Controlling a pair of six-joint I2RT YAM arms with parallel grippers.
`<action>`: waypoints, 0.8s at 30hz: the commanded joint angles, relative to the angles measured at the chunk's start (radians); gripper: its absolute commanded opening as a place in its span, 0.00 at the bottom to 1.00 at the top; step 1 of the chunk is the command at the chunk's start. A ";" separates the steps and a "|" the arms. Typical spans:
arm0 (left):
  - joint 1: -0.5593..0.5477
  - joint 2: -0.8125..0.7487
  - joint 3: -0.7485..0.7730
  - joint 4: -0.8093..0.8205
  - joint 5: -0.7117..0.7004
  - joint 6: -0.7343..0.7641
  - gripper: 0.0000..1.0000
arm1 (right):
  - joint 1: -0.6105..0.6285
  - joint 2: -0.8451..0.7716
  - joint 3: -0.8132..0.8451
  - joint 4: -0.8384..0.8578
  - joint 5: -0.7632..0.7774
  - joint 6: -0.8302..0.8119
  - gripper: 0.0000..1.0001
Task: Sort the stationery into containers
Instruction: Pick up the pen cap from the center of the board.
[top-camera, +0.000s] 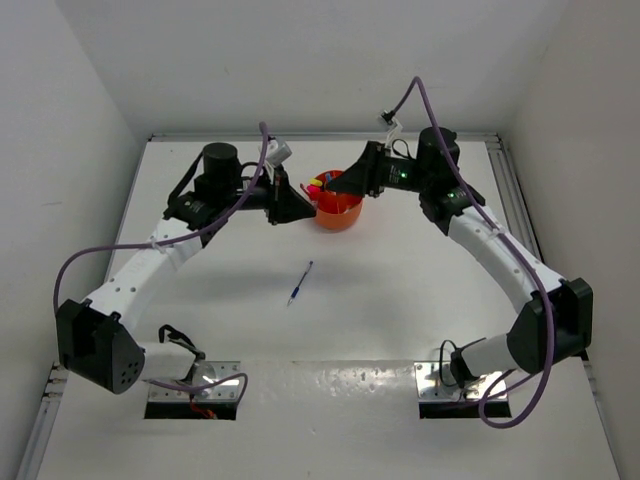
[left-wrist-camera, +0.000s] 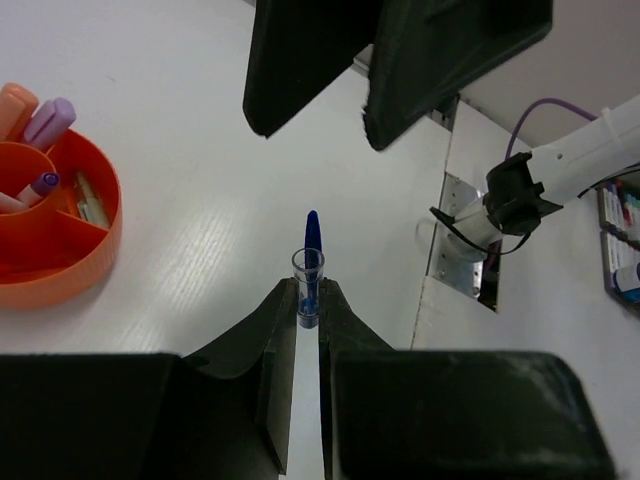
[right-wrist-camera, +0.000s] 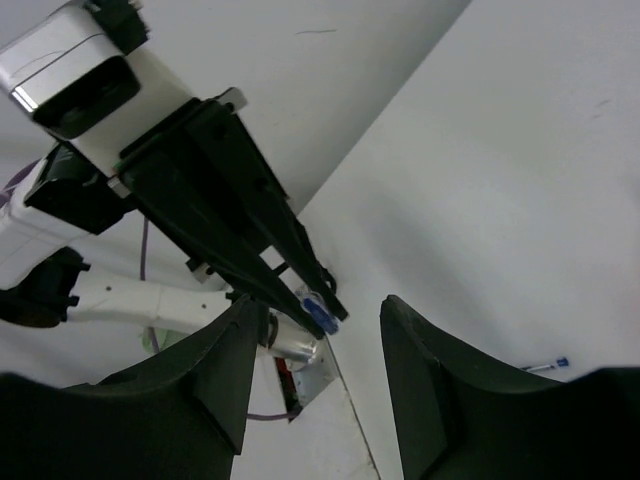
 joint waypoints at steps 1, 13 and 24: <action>-0.019 -0.001 0.048 0.059 0.036 -0.040 0.00 | 0.037 0.009 0.056 0.053 -0.050 -0.008 0.52; -0.042 0.017 0.097 0.019 -0.024 -0.028 0.00 | 0.108 0.010 0.088 -0.147 0.086 -0.189 0.39; -0.052 0.022 0.106 -0.006 -0.041 -0.005 0.00 | 0.108 0.013 0.094 -0.129 0.124 -0.180 0.14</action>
